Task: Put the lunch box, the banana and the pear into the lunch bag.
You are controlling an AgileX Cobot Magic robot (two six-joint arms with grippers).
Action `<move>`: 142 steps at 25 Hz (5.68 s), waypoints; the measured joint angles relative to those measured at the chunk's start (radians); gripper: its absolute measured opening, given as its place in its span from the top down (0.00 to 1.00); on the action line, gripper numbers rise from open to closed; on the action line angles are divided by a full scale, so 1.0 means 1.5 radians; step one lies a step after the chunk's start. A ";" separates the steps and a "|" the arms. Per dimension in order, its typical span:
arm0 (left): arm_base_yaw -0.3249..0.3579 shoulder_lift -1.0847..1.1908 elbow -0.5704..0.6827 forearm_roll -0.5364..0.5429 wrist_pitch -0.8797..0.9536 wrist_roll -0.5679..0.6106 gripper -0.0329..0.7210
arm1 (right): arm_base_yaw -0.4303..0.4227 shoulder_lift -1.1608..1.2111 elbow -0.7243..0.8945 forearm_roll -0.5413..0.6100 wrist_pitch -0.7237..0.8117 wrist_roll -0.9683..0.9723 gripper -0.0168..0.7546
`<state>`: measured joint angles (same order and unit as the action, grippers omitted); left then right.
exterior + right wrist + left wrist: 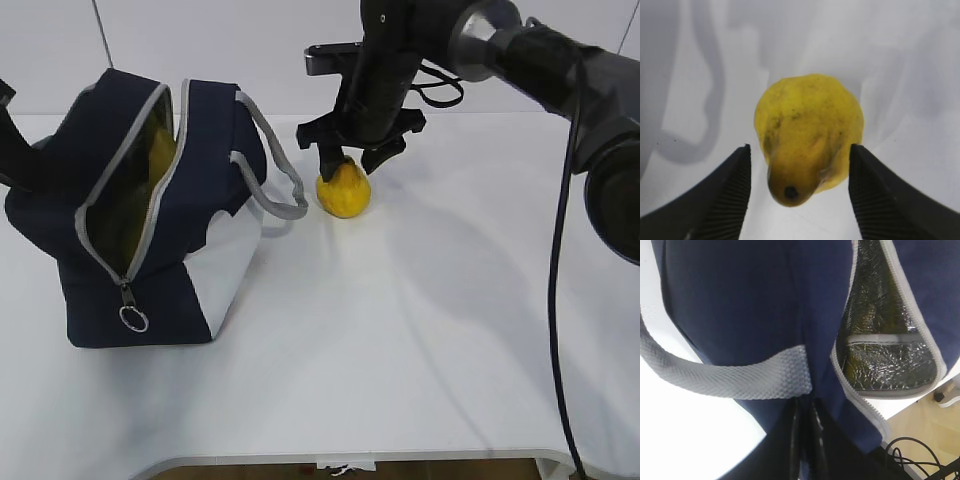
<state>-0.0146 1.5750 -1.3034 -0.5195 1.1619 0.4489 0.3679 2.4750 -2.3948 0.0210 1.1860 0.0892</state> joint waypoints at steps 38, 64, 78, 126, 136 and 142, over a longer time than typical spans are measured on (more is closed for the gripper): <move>0.000 0.000 0.000 -0.025 0.002 0.000 0.96 | 0.000 -0.159 -0.038 0.266 0.049 -0.076 0.69; 0.000 0.000 0.000 -0.052 0.004 0.000 0.96 | 0.038 -0.068 -0.038 0.477 0.046 -0.185 0.69; 0.000 0.000 0.000 -0.054 0.002 0.000 0.96 | 0.038 -0.085 -0.038 0.471 0.045 -0.176 0.30; -0.121 0.009 0.000 -0.297 -0.123 0.029 0.96 | 0.038 -0.214 0.079 0.169 0.056 -0.079 0.98; -0.170 0.079 0.000 -0.384 -0.150 0.062 0.96 | 0.038 -0.235 0.109 0.095 0.059 -0.046 0.98; -0.171 0.103 0.000 -0.399 -0.160 0.066 0.96 | 0.038 -0.235 0.109 0.063 0.059 -0.041 0.97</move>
<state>-0.2706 1.7294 -1.3034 -1.1173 0.9221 0.5481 0.4251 2.1232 -2.2320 0.1148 1.2752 0.0272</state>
